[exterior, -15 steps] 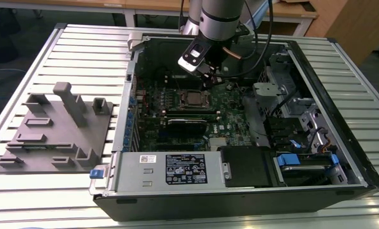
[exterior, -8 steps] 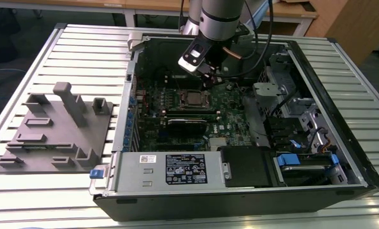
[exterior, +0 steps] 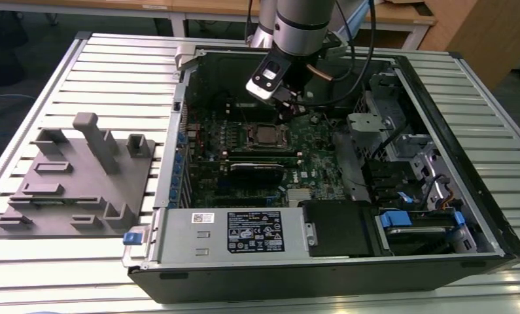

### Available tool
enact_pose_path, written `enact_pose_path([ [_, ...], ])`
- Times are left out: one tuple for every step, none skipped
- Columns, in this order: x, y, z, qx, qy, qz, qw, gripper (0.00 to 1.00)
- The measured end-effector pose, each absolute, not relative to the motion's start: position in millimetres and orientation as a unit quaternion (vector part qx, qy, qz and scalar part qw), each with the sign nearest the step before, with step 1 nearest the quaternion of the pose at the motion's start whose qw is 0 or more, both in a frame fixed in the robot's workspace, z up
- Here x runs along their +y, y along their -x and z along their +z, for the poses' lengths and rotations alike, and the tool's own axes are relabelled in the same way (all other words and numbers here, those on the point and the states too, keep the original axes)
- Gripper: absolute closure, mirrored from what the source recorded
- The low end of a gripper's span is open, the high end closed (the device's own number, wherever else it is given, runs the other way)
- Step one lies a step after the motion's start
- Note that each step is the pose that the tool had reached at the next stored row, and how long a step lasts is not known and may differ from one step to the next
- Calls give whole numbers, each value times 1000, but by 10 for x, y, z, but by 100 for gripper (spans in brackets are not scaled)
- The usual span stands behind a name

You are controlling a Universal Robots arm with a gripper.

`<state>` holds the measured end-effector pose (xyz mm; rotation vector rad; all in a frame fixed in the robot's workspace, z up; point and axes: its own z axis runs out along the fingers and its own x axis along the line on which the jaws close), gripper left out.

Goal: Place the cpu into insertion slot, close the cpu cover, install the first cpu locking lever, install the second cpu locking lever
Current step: 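Close the cpu cover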

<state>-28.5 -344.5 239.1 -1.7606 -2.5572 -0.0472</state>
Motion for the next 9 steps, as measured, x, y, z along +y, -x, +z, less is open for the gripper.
enact_pose_path([
  [-3445, 285, 2391, -825, 565, -15, 18, 89],
  [-3445, 286, 2390, -826, 564, -15, 18, 89],
  [-3445, 286, 2391, -827, 562, -15, 18, 89],
  [-3445, 286, 2391, -828, 560, -14, 18, 89],
  [-3445, 287, 2390, -829, 559, -14, 18, 89],
  [-3445, 287, 2391, -830, 557, -14, 18, 89],
  [-3445, 288, 2391, -831, 556, -13, 17, 89],
  [-3445, 288, 2391, -832, 554, -13, 17, 89],
  [-3445, 288, 2391, -833, 552, -13, 17, 89],
])
